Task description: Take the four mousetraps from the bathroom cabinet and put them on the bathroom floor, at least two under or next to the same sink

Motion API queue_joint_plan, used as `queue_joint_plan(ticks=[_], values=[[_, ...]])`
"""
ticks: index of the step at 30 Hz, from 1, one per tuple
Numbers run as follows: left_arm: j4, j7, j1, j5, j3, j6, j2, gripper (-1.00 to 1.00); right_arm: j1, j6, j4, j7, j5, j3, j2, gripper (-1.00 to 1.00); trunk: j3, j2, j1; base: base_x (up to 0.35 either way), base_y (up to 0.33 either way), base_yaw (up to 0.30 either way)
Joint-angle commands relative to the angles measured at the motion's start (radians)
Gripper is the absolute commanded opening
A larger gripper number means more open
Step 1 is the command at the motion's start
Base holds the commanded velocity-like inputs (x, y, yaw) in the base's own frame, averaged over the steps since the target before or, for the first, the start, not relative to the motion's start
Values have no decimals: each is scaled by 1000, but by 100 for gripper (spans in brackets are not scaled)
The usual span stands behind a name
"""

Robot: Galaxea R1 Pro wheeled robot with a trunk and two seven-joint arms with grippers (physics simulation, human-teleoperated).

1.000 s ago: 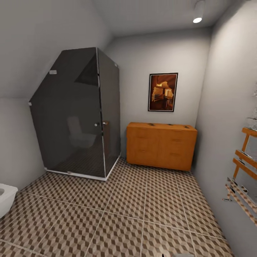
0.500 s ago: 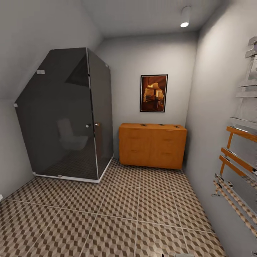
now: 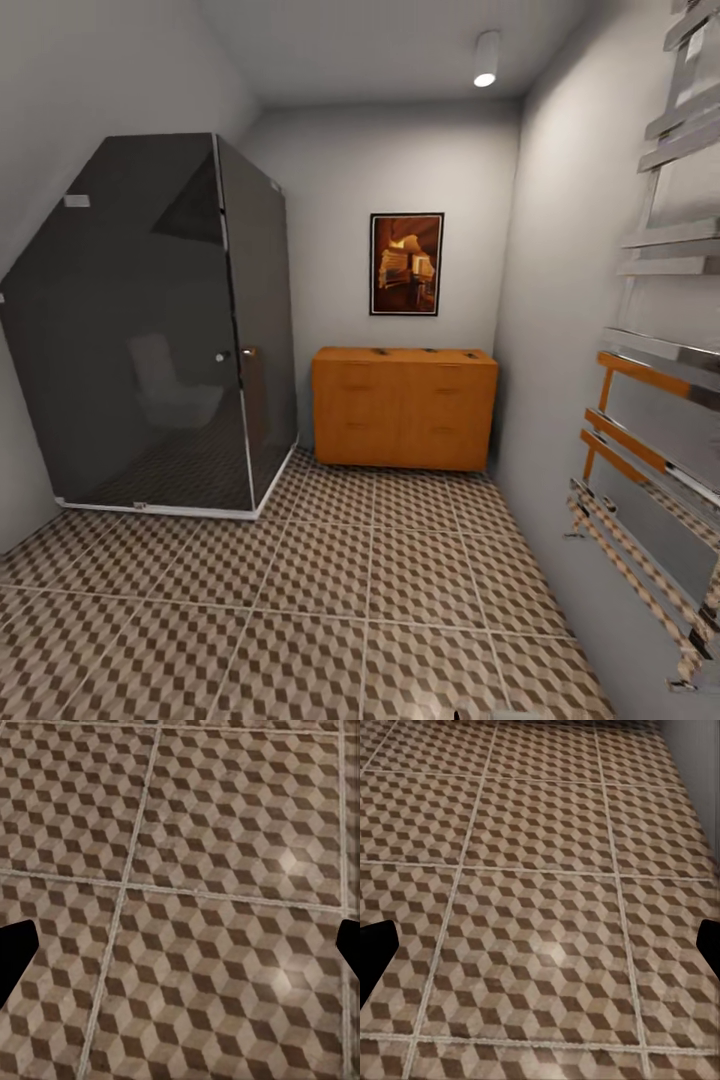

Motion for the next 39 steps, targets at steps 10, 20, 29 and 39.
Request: queue_joint_plan(ticks=[10, 20, 29, 39], values=[[0, 2, 0, 0, 0, -3, 0, 100, -1, -2, 1, -10, 1, 6, -1, 100, 1, -1, 0, 4, 0, -62], [0, 2, 0, 0, 0, -3, 0, 100, -1, -2, 1, -10, 1, 6, -1, 100, 1, -1, 0, 81, 0, -2], [0, 2, 0, 0, 0, -2, 0, 100, -1, -2, 1, -10, 1, 6, -1, 100, 1, -1, 0, 219, 0, 0], [0, 2, 0, 0, 0, -2, 0, 100, 0, -1, 1, -10, 1, 6, -1, 100, 1, -1, 0, 271, 0, 0]])
